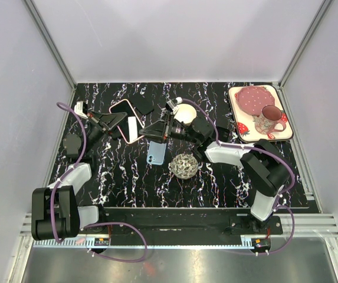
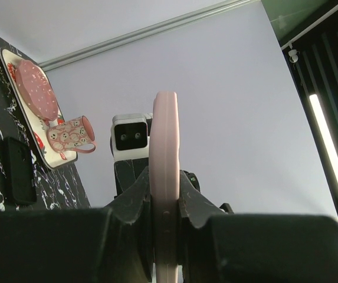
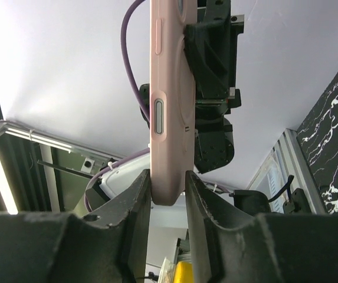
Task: Take the phone out of the phone case
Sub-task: Remove the phone case from the phone.
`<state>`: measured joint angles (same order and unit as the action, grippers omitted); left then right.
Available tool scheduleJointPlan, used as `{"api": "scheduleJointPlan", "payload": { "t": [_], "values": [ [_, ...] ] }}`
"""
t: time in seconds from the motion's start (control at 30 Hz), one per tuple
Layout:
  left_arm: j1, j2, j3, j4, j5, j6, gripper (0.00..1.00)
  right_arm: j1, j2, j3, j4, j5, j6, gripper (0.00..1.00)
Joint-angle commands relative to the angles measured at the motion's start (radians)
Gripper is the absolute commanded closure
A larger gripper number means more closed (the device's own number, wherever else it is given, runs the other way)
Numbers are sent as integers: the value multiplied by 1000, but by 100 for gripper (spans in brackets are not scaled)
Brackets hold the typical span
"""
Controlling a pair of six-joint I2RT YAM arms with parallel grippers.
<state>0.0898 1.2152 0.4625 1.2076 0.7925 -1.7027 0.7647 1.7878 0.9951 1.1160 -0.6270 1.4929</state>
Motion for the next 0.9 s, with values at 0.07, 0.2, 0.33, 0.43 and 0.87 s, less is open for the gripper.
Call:
{"api": "scheduleJointPlan", "payload": {
  "t": [0.07, 0.2, 0.33, 0.43, 0.87],
  "values": [
    [1, -6, 1, 150, -12, -28, 100, -15, 16, 42, 42, 32, 12, 72],
    [4, -6, 2, 152, -13, -31, 100, -15, 25, 28, 85, 44, 33, 100],
    [4, 3, 8, 159, -13, -49, 100, -15, 94, 17, 299, 70, 233, 100],
    [4, 27, 37, 245, -29, -127, 100, -16, 185, 72, 450, 104, 428, 100],
    [4, -28, 266, 305, -119, -267, 100, -5, 177, 220, 450, 343, 691, 100]
  ]
}}
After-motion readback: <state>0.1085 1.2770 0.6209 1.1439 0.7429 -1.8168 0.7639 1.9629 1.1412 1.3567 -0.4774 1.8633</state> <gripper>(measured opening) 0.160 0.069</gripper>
